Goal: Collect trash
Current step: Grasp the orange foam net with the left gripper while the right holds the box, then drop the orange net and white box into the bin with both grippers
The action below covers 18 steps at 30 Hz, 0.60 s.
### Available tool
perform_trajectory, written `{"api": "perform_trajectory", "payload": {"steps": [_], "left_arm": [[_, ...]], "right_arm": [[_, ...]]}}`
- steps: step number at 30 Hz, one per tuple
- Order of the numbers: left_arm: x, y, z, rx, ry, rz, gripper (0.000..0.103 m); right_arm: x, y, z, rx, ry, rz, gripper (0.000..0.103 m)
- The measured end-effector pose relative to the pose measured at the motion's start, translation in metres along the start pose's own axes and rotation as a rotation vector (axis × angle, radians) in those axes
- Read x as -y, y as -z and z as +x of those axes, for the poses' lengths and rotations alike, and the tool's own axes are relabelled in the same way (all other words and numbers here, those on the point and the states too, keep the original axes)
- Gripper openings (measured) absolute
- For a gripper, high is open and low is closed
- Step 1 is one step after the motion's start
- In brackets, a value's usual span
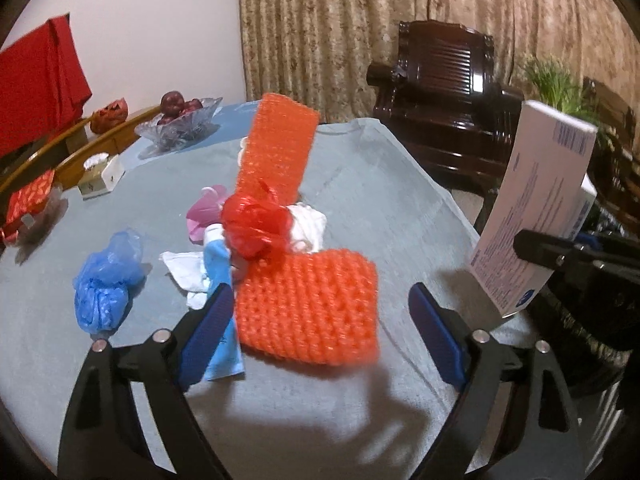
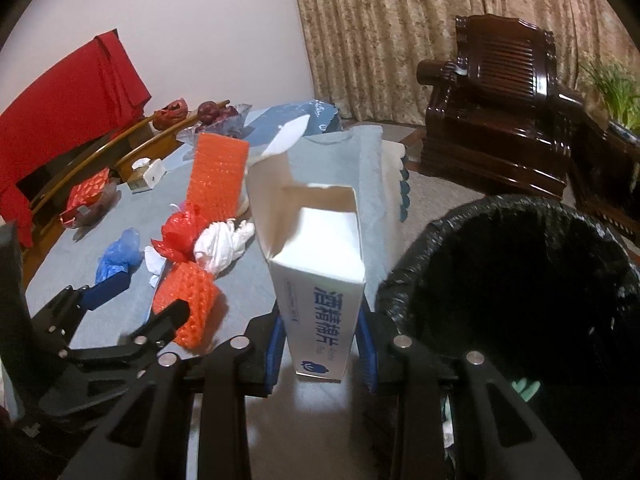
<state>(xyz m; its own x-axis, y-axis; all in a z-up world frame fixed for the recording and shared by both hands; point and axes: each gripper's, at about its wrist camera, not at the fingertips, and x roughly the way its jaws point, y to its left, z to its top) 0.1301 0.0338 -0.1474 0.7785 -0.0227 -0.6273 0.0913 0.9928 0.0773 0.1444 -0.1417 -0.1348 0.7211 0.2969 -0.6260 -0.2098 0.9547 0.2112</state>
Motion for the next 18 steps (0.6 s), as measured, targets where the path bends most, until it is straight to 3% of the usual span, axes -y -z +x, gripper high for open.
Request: {"api": "perform_trajectory", "payload": {"steps": [4, 8, 12, 18], "left_arm": [[0.011, 0.003, 0.005, 0.007, -0.032, 0.025, 0.077], [0.018, 0.004, 0.011, -0.012, -0.084, 0.042, 0.055], [0.013, 0.003, 0.011, -0.025, -0.065, 0.026, 0.033], [0.009, -0.002, 0.002, -0.007, -0.046, 0.017, 0.023]], "right_arm": [[0.003, 0.003, -0.003, 0.003, 0.001, 0.008, 0.032], [0.007, 0.003, -0.006, 0.01, 0.003, 0.009, 0.032], [0.007, 0.004, -0.007, 0.01, 0.001, 0.011, 0.032], [0.004, 0.003, -0.011, 0.015, -0.009, 0.001, 0.032]]}}
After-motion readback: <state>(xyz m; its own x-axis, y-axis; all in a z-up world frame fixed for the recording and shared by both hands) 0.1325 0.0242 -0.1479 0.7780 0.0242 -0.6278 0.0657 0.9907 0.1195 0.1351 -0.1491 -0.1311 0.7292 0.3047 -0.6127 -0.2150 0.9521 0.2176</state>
